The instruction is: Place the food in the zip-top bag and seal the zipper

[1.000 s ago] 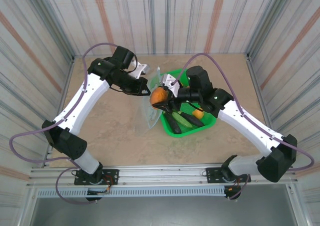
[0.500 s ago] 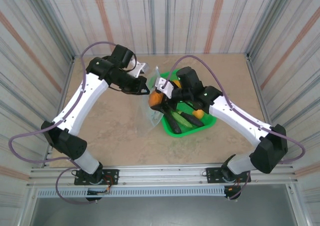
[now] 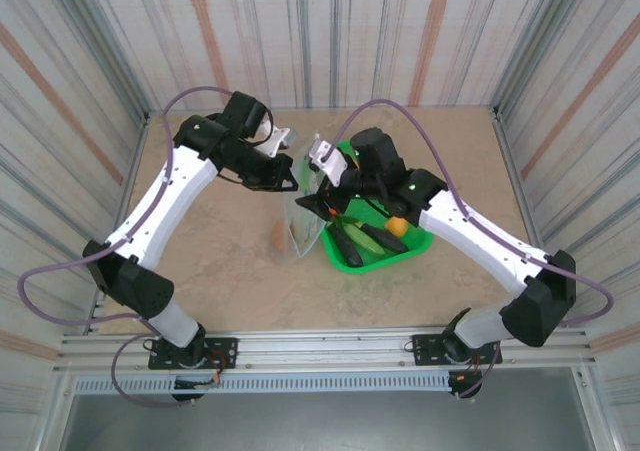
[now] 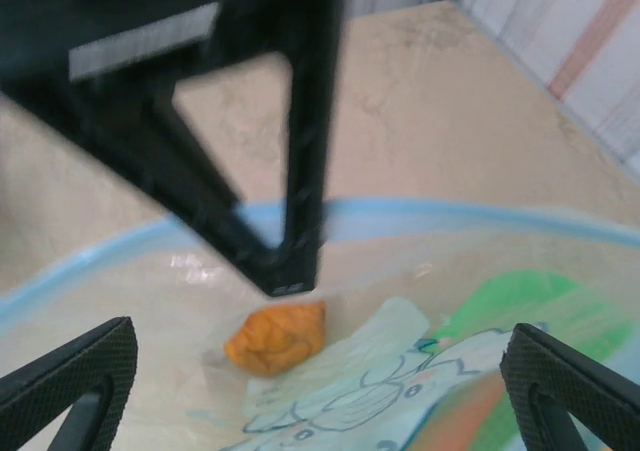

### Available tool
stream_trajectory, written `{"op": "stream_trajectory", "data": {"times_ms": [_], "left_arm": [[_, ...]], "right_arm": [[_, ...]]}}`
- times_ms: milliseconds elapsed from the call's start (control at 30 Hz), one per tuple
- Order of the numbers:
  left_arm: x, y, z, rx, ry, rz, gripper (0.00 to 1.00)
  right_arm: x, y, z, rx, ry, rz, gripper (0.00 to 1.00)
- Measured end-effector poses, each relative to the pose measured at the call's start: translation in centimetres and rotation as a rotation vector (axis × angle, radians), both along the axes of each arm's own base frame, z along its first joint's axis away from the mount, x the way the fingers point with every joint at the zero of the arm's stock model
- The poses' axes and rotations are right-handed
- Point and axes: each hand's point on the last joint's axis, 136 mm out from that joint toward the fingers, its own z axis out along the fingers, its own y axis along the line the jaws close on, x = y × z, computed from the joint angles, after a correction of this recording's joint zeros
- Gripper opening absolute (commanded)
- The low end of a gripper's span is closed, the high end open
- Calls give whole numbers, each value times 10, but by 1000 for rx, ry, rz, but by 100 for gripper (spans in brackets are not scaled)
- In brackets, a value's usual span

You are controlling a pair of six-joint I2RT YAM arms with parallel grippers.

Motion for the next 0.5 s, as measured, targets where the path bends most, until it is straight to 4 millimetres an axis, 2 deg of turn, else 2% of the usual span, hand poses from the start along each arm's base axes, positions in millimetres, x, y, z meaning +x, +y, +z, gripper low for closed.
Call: {"op": "stream_trajectory", "data": {"times_ms": [100,167,233,300,400,500], "left_arm": [[7,8,-6,-17,30,47,0],[11,13,-9,-36,50,79,0],[14,19,-11,-58,65,111,0],[15,22,-11,-79,71,130,0],[14,21,-6,-109,62,143,0],[12,21,-1,-137,46,156,0]], "right_arm": [[13,-10,37,84,28,-108,87],[16,-21,49,129,30,-175,85],[10,-34,47,153,57,-229,79],[8,-46,43,164,113,-288,77],[21,-69,34,183,215,-415,75],[39,-97,9,165,332,-578,70]]}}
